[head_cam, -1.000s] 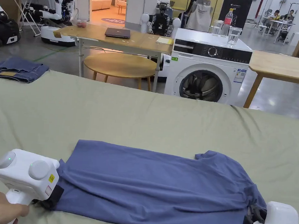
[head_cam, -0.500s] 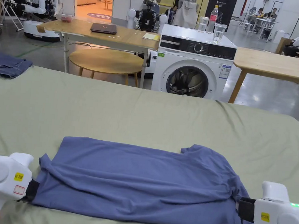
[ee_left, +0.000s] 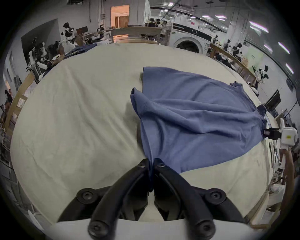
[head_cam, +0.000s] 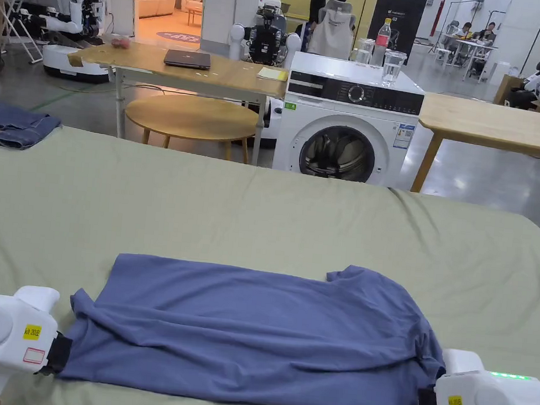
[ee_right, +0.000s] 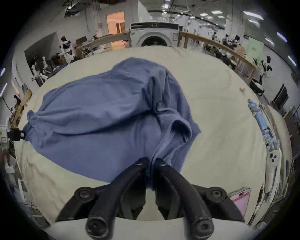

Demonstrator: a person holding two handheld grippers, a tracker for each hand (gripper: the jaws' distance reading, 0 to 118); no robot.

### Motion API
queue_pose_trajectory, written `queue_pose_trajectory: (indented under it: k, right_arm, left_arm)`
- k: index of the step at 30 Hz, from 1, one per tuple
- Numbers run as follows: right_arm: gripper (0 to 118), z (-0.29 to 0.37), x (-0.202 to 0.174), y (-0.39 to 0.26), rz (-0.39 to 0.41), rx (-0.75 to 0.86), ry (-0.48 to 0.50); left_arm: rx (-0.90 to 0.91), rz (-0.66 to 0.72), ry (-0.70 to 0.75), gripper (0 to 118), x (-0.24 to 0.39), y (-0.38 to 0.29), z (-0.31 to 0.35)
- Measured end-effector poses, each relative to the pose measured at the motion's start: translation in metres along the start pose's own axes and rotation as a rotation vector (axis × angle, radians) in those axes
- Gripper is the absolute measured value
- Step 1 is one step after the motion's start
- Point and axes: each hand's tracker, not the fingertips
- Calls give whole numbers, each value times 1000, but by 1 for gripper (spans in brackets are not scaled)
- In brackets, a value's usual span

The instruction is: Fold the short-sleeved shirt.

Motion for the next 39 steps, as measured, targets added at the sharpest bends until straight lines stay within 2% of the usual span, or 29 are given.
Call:
queue_pose_trajectory:
  k: [2,4,7,10,13,16,18,23,28,30,31,32,33,34,36,39]
  right_arm:
    - [7,23,-1,2,-9,40,14]
    - [7,47,-5,3,21,109,11]
    - [7,75,-7,1,21,118,17]
    - [7,92,-7,-13,54,122,-17]
    - [7,105,-7,-40,39,110,-14]
    - [7,110,-14,-74,53,53,-35]
    - [7,106,-18,-98,89,12,-83]
    - [7,85,-15,-140,71,-67,-106]
    - [7,70,-13,-147,66,-41,-122]
    - [11,71,-15,-147,61,-32,-120]
    - [17,73,-14,-145,63,-28,-122]
    - [32,75,-15,-143,63,-19,-139]
    - [41,79,-15,-140,67,-4,-180]
    - [47,92,-26,-138,60,26,-206]
    - [51,110,-30,-131,26,113,-204]
    - [51,133,-41,-117,-5,254,-169]
  left_arm:
    - [20,-11,-3,0,1,2,12]
    - [35,-6,-29,0,-3,5,24]
    - [67,8,-36,0,-8,5,43]
    - [87,-13,-10,0,-11,-8,61]
    - [74,-16,-27,0,-17,-33,71]
    - [39,-38,-23,0,-18,-67,75]
    - [16,-39,-14,0,-18,-91,75]
    - [-27,-30,4,0,-18,-135,65]
    - [-38,-18,16,0,-20,-141,47]
    - [-41,-22,19,0,-19,-136,46]
    - [-41,-31,20,0,-19,-134,46]
    - [-45,-34,20,0,-19,-131,47]
    - [-43,-32,19,0,-18,-129,51]
    - [-36,-23,22,6,-16,-126,55]
    - [14,-16,41,33,-12,-119,63]
    - [153,-12,7,39,-2,-106,78]
